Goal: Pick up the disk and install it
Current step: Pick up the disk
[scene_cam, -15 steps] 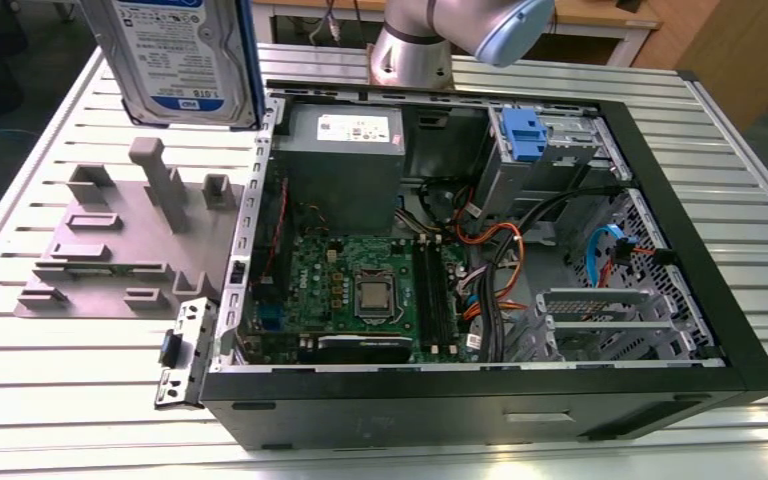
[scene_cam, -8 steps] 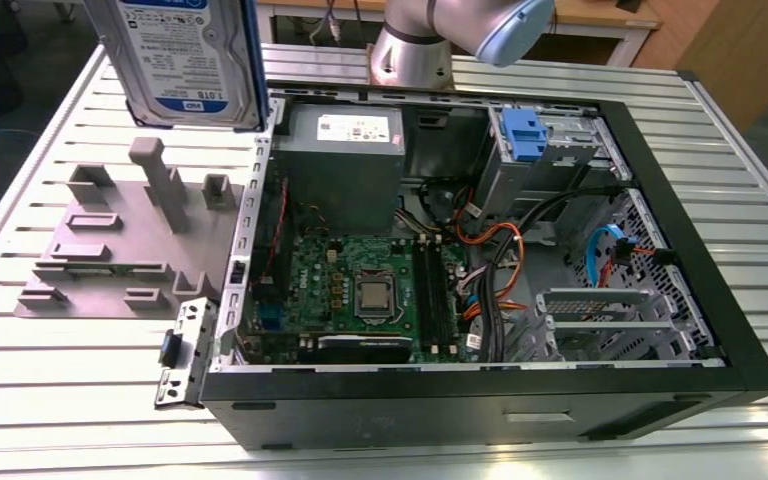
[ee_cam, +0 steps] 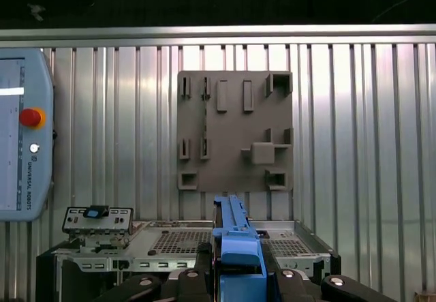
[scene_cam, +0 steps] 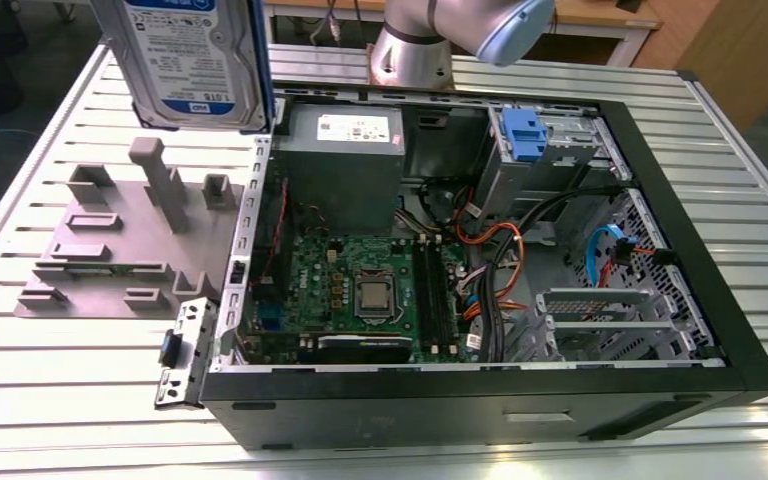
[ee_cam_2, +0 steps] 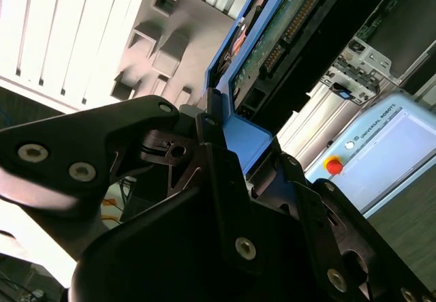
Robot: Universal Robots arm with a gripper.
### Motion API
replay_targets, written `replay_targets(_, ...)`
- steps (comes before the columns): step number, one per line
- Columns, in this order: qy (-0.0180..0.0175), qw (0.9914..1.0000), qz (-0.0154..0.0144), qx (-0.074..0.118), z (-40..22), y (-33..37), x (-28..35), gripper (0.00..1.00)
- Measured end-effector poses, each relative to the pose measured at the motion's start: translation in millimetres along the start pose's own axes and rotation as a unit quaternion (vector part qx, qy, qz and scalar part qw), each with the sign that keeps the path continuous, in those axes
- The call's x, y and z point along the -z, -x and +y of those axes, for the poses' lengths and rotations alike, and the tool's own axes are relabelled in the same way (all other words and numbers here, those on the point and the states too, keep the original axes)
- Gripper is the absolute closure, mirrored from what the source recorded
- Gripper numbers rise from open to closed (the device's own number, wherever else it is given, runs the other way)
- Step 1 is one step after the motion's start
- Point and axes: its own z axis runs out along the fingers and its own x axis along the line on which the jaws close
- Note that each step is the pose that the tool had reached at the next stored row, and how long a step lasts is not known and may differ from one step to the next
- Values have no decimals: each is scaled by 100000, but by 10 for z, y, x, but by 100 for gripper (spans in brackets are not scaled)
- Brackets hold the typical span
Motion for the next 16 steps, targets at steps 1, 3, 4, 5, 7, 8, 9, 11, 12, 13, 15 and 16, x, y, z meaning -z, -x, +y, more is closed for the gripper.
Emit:
replay_targets(1, -4, 100000, -5, -3, -14, 0, 0, 64)
replay_targets(3, -2, 100000, -5, 1, -43, 1, 0, 64)
replay_targets(4, -4, 100000, -6, 0, -57, 1, 0, 64)
replay_targets(5, -4, 100000, -6, -1, -70, 2, 0, 64)
replay_targets(7, -4, 100000, -5, -3, -92, 2, 0, 64)
replay_targets(8, -3, 100000, -4, 0, -103, 3, 0, 64)
replay_targets(9, -1, 100000, -3, -2, -112, 3, 0, 64)
replay_targets(11, 0, 100000, -3, 1, -128, 3, 0, 64)
replay_targets(12, -5, 100000, -7, -1, -135, 3, 0, 64)
replay_targets(13, 0, 100000, -2, 0, -142, 4, 0, 64)
replay_targets(15, -5, 100000, -6, -1, -154, 4, 0, 64)
replay_targets(16, -3, 100000, -4, -1, -161, 4, 0, 64)
